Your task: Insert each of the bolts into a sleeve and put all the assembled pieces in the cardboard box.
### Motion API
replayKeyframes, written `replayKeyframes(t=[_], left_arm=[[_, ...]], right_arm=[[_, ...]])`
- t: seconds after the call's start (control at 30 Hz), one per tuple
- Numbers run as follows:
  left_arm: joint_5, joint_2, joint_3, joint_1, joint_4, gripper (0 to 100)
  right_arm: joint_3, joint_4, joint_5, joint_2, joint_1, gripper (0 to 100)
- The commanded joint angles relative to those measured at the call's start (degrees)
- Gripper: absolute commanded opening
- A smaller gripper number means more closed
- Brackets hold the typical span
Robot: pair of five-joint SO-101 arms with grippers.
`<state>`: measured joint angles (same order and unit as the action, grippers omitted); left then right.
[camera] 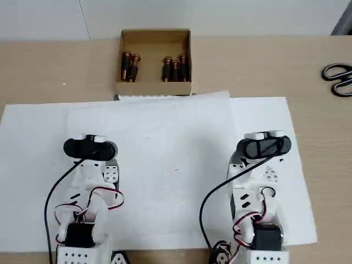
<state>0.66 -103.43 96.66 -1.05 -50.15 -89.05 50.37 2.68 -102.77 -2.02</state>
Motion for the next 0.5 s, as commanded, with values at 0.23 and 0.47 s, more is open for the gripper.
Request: replayKeyframes(t=[0.23, 0.47], left_arm=[[0.00, -0.44, -0.31, -0.18, -0.18, 1], [0.00, -0.44, -0.31, -0.18, -0.18, 1]], right_arm=[[-7.47, -6.11, -7.30, -0.31, 0.57, 0.4], [-7.38, 0.48, -7.12, 0.13, 0.57, 0.4]])
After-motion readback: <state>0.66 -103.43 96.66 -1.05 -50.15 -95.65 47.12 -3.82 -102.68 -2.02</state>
